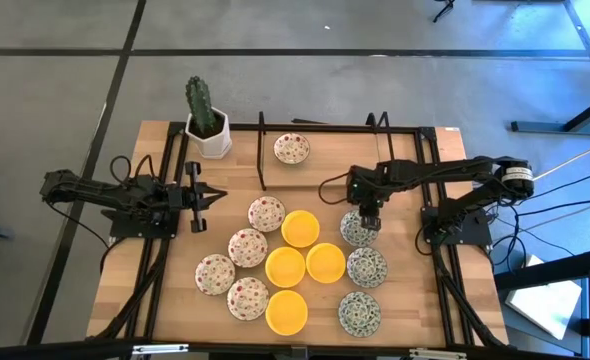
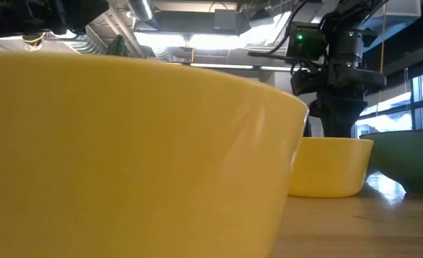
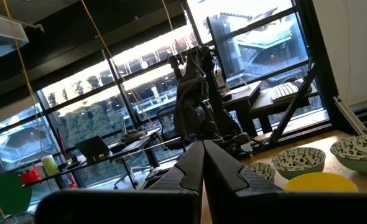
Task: Pick & Place Mini bowls
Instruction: Put the blue patterned bowl on the shelf
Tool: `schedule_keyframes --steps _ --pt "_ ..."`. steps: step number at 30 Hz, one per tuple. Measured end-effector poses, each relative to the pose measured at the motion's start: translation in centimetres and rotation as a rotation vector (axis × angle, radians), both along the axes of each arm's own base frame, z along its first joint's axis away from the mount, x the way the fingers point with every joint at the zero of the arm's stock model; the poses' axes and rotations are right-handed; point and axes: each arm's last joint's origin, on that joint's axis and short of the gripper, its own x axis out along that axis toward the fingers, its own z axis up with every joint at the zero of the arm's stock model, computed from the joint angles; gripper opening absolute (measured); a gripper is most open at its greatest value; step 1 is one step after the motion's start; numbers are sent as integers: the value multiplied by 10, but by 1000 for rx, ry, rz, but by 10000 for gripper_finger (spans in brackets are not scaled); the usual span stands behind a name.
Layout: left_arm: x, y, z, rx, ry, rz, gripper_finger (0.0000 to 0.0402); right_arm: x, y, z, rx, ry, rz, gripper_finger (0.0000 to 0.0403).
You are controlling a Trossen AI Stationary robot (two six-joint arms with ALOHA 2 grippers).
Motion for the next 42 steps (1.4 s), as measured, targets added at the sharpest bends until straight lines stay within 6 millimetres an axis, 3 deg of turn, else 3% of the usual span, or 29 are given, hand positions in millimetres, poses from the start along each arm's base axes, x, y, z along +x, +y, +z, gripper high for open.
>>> schedule_keyframes --steps 6,19,23,28,30,35,42 --pt "0 0 0 0 0 0 3 3 3 0 -28 -13 47 157" --pt "0 0 0 0 0 0 1 9 9 -16 -131 83 51 156" --pt "0 0 0 0 2 0 5 9 9 -16 -129 86 44 118" --pt "0 0 0 1 5 0 7 10 10 -14 -90 70 34 27" --pt "0 0 -1 1 6 0 4 10 10 -13 -80 67 37 18" --pt "0 0 -1 11 11 3 1 17 10 2 -103 49 37 23" --pt "0 0 -1 10 13 2 7 32 7 46 -182 -42 42 13"
